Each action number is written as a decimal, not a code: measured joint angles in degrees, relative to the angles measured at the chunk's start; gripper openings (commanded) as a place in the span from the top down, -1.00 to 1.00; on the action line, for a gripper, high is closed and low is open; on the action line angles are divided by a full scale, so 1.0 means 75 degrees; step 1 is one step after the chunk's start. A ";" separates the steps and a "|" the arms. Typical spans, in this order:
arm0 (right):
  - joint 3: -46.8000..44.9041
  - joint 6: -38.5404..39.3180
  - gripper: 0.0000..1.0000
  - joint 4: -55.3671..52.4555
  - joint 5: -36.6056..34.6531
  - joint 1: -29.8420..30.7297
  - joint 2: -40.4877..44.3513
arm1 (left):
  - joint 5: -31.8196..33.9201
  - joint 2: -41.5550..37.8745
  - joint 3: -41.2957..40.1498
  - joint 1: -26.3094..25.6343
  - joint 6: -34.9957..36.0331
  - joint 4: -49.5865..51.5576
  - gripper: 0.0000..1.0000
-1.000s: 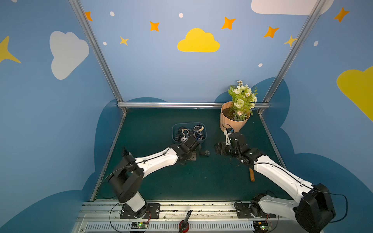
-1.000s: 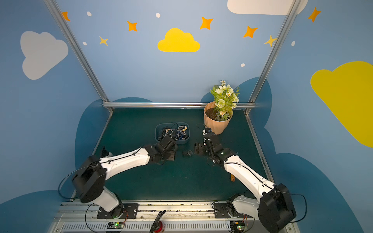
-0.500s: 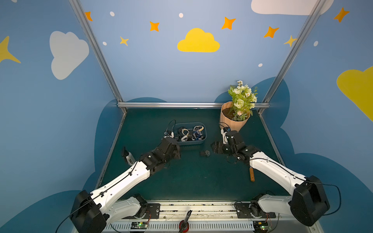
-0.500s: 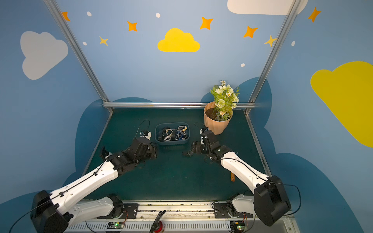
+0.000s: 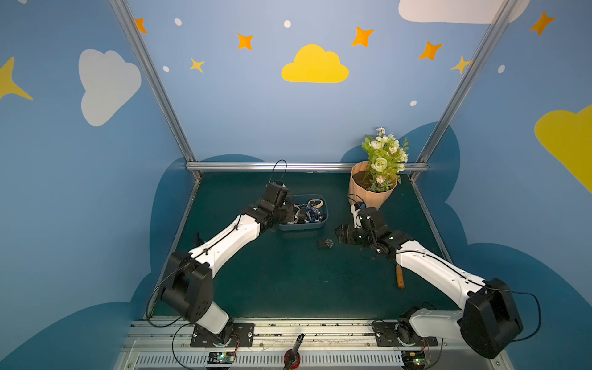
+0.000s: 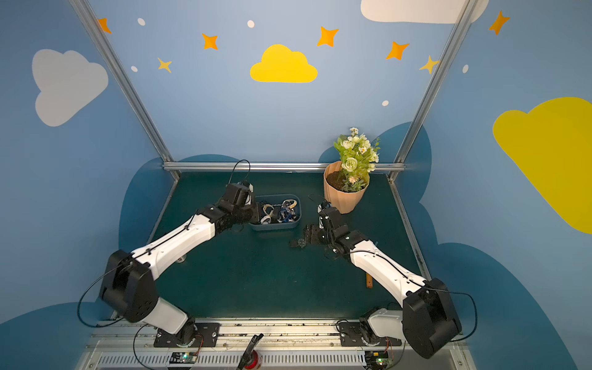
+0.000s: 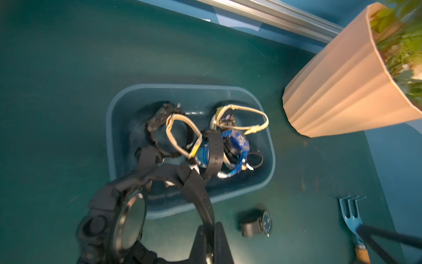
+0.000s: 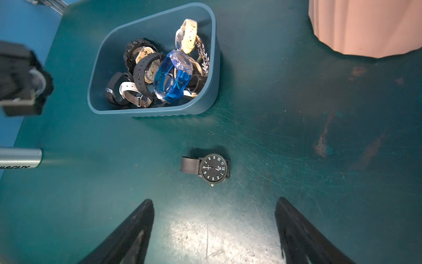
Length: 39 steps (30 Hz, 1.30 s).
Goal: Put the watch into the storage box
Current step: Place the watch in the storage box.
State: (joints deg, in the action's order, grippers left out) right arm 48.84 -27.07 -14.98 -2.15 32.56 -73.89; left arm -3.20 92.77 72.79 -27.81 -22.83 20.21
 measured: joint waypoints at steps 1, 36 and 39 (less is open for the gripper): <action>0.0000 0.0006 -0.68 -0.0015 -0.0026 -0.0009 0.0000 | -0.0070 0.0277 0.0210 0.0041 0.0041 0.0015 0.92; 0.0364 0.0254 -0.68 -0.0361 -0.0280 -0.0245 0.0119 | -0.1026 -0.0099 0.0965 0.0472 -0.0047 0.0181 -1.00; 0.0364 0.0239 -0.68 -0.0379 -0.0262 -0.0245 0.0128 | -0.0930 -0.1408 -0.0187 0.0434 -0.0070 -0.0122 -1.00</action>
State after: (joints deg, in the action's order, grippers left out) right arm 51.57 -25.28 -17.82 -4.12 30.72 -72.93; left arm -10.17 82.21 71.40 -24.56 -23.35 19.29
